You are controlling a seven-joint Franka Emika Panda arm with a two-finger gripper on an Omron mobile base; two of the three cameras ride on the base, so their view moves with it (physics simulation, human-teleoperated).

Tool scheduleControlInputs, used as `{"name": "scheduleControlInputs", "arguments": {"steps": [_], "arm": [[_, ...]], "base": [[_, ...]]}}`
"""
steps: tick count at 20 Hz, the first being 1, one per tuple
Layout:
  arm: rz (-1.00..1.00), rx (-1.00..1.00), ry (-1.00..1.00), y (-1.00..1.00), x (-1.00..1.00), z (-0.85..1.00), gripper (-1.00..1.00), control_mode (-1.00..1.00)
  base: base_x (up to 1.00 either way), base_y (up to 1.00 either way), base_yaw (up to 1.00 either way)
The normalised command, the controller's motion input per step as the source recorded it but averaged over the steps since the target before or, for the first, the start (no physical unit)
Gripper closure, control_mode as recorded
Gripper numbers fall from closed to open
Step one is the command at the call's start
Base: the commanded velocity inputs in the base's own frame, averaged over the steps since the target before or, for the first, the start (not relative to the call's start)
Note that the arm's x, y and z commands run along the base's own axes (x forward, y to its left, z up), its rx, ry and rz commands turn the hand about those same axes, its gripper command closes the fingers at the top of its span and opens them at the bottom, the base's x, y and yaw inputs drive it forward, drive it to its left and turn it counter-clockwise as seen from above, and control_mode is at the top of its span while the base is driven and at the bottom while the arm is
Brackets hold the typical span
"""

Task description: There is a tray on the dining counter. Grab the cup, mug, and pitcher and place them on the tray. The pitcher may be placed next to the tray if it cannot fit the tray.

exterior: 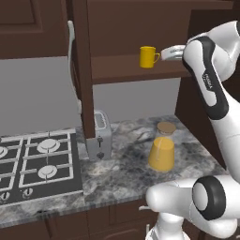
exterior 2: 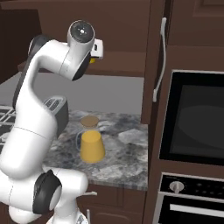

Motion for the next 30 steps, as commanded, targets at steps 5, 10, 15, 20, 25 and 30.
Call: {"name": "scheduleControlInputs", "arguments": {"steps": [5,10,15,20,25,30], "arm": [[0.04,0.0,0.0,0.0,0.27,-0.31,-1.0,-1.0],[0.01,0.0,0.0,0.0,0.35,-0.01,-1.0,-1.0],[0.0,0.0,0.0,0.0,0.41,0.0,-1.0,-1.0],[0.03,0.01,0.0,0.0,0.36,0.0,-1.0,-1.0],[0.03,0.0,0.0,0.0,0.39,0.0,-1.0,-1.0],[0.03,0.01,0.0,0.0,0.35,0.0,-1.0,-1.0]], "base": [[0.0,0.0,0.0],[0.0,0.0,0.0],[0.0,0.0,0.0],[0.0,0.0,0.0],[0.0,0.0,0.0],[0.0,0.0,0.0]]}}
